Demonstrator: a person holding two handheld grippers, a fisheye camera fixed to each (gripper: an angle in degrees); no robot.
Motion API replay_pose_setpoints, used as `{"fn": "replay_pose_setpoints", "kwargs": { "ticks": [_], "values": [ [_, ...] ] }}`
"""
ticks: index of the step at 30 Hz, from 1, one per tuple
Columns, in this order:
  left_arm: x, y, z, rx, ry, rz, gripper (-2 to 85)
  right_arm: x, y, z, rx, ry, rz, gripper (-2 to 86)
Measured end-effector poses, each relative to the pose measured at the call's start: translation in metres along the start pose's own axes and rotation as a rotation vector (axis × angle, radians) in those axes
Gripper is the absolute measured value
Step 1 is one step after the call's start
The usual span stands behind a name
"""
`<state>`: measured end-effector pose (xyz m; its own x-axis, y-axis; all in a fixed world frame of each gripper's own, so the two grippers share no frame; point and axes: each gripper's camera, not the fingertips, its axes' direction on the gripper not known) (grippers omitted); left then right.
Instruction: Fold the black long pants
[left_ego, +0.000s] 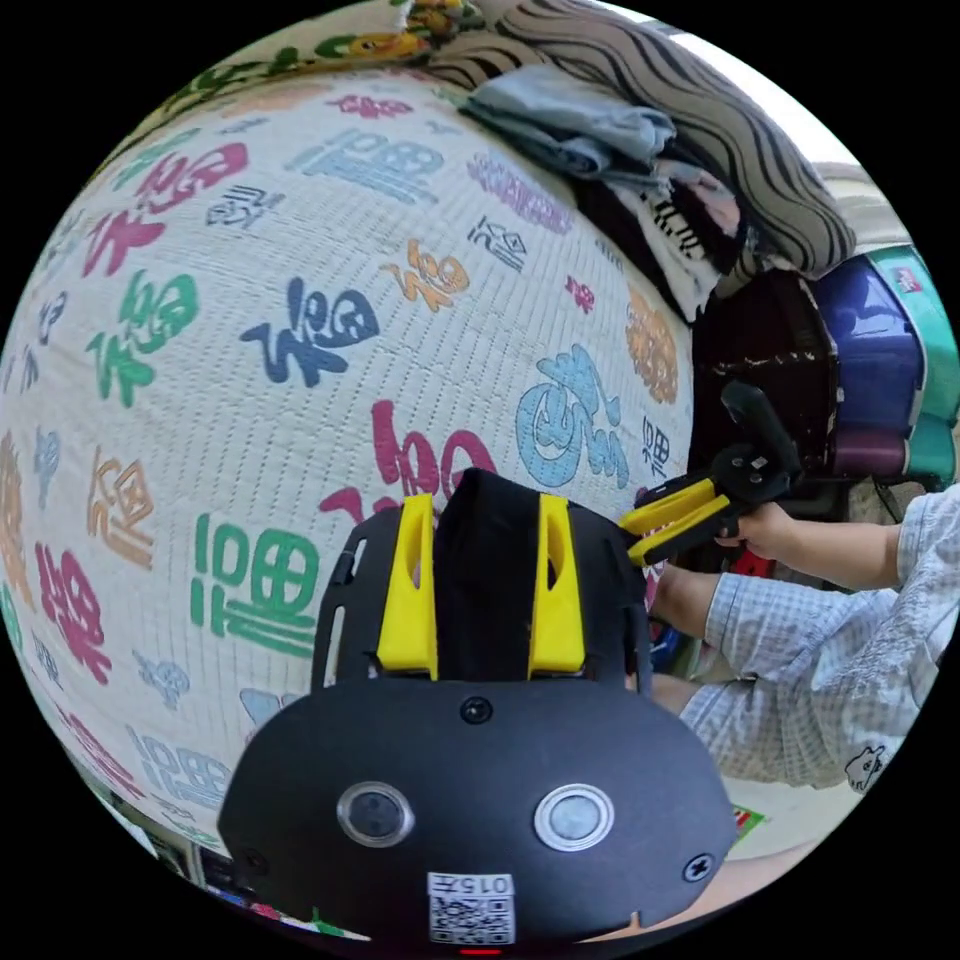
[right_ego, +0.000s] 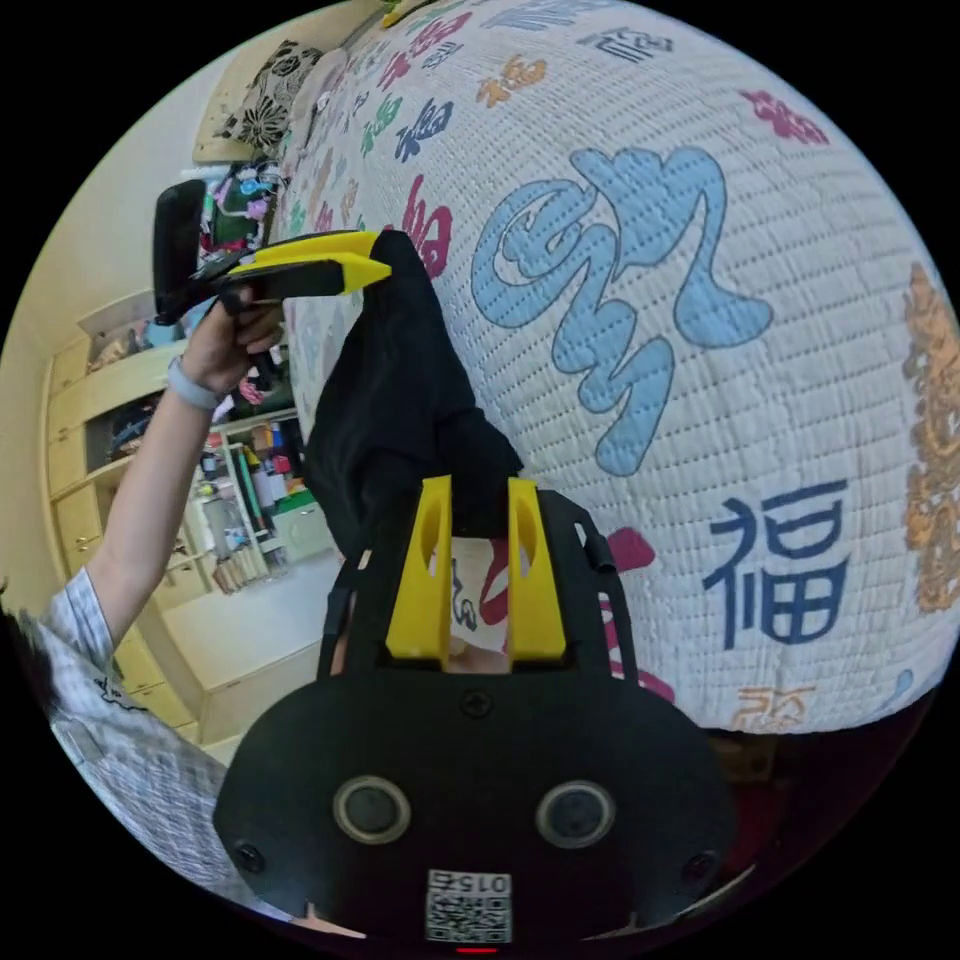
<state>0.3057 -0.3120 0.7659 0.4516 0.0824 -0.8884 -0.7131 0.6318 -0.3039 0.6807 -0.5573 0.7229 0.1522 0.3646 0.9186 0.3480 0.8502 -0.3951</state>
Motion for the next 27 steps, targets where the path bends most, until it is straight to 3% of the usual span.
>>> {"fn": "replay_pose_setpoints", "kwargs": {
  "ticks": [5,7,11,21,27],
  "values": [
    [0.004,-0.037,0.014,-0.164,-0.094,0.047,6.1,0.017,0.002,-0.011,-0.069,-0.17,-0.057,3.6],
    [-0.005,-0.051,0.009,-0.217,0.043,-0.013,2.0,0.024,0.008,-0.025,-0.065,-0.193,-0.057,2.5],
    [-0.004,-0.069,-0.008,-0.204,0.099,0.003,0.4,0.045,0.035,-0.069,-0.023,-0.288,-0.046,0.9],
    [0.043,-0.16,-0.09,0.146,0.275,0.231,0.0,0.053,0.091,-0.254,0.262,-0.088,-0.076,0.1],
    [0.035,-0.102,-0.147,0.302,0.301,0.28,0.0,-0.042,0.125,-0.259,0.245,-0.071,-0.286,0.2]
  ]
}}
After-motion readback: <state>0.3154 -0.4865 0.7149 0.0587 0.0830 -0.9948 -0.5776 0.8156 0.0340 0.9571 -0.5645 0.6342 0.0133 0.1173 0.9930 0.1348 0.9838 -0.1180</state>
